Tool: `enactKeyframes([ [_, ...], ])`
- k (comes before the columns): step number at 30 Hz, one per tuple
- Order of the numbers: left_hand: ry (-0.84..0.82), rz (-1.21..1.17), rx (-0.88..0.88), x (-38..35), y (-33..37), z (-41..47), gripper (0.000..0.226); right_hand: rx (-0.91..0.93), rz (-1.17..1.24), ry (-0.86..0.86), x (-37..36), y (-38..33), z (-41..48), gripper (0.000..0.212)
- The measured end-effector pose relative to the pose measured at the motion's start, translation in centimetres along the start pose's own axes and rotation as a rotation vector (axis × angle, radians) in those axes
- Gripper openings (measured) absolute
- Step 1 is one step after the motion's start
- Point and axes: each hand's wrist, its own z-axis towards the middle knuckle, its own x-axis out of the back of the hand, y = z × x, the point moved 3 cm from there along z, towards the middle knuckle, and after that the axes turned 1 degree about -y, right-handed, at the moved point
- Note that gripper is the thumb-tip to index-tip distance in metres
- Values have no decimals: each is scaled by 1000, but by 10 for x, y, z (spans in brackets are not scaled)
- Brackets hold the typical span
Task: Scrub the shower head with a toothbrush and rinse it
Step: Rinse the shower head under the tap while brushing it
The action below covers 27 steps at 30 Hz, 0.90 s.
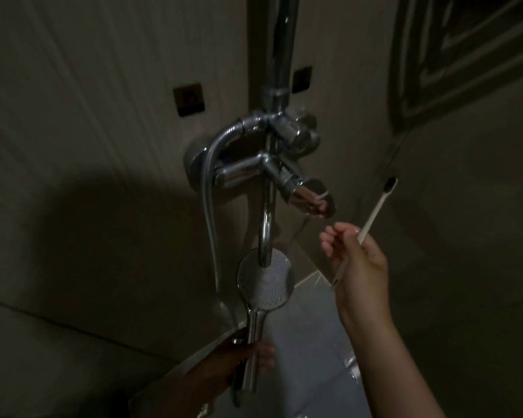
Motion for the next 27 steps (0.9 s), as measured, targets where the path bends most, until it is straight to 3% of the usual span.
enactKeyframes([
  [7, -50, -49, -28, -17, 27, -3, 75, 53, -127, -86, -18, -32, 0, 26],
  [13, -35, -13, -30, -28, 45, -10, 60, 5, -114, -72, -21, -38, -9, 24],
  [17, -10, -15, -30, -31, 52, -10, 26, -11, -122, -43, -22, -42, -17, 23],
  [27, -24, -34, -60, -41, 73, -17, 18, -95, -17, 21, -27, -41, -33, 24],
])
